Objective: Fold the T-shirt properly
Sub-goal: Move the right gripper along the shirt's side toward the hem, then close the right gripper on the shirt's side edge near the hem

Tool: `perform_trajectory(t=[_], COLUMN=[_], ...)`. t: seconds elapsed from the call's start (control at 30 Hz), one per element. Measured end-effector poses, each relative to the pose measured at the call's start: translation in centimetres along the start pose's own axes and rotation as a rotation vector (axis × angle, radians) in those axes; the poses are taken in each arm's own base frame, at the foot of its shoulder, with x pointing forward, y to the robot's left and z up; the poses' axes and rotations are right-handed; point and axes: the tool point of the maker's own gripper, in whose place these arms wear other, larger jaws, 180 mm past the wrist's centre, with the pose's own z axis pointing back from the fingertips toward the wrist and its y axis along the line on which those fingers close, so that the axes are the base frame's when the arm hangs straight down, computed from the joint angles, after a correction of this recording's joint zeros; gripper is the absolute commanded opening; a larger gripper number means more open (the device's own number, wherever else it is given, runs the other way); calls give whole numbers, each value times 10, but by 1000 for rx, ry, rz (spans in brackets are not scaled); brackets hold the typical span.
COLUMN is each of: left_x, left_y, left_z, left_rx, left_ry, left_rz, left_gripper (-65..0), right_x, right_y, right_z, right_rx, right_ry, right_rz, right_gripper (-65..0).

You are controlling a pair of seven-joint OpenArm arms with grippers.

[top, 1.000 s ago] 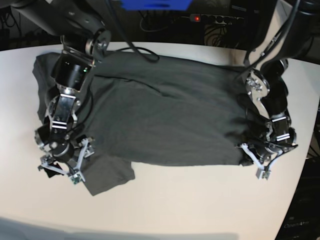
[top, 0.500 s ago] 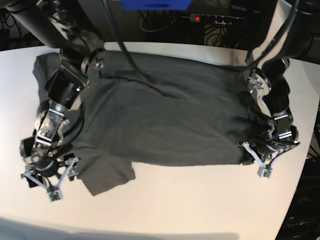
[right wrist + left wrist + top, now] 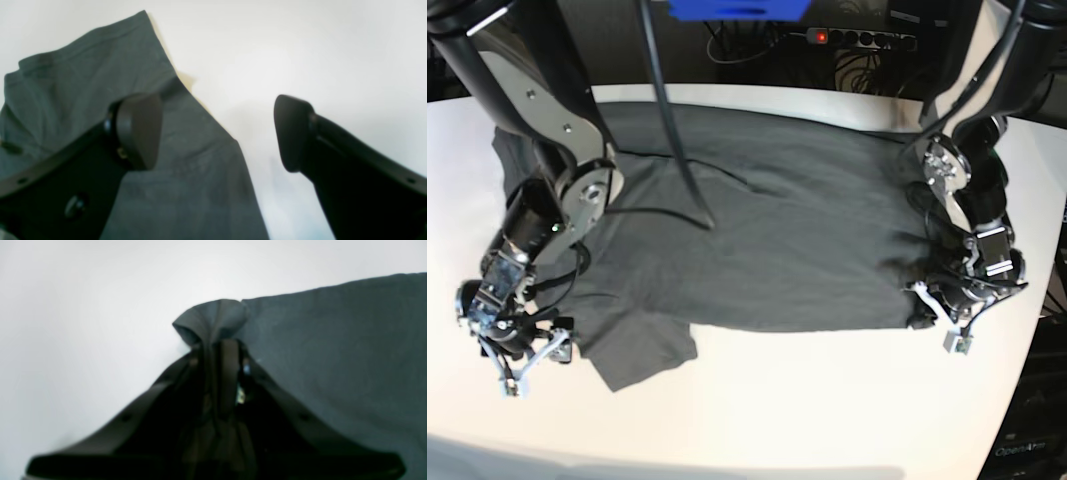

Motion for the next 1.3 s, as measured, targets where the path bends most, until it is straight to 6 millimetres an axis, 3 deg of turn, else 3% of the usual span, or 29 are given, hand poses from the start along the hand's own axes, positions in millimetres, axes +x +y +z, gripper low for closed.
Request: perform_trajectory(t=[0.1,0.4,0.57,0.8,1.0,1.2,1.3], left_x=[-1,-2,-2,-3,-4,-5,-6], left_y=[0,1,1,6,9,10,10], left_z=[0,1,1,4,7,8,8], left_rx=[-1,0,0,12,27,27,27], left_ry=[-9,-28,-28,-26,-13,-18,-19], left_rz=[6,10,10,0,-13,-13,-12], left_gripper=[-579,-579,-579,-579,-579,-579,-579], right_x=[7,12,-17,-23,-43,-60,-58], right_y=[4,-11,-9,-7,-2,22,16], right_z=[-3,0,-1,-1,-3,-18,-19], right_rx=[29,56,66,70,78,157,152], right_ry=[-51,-150,-119,-118,-84,-57,-82], right_rz=[-75,-235,-278,-288,-291,-326,-330], right_gripper=[-142,-142,-142,-142,-142,-142,-142])
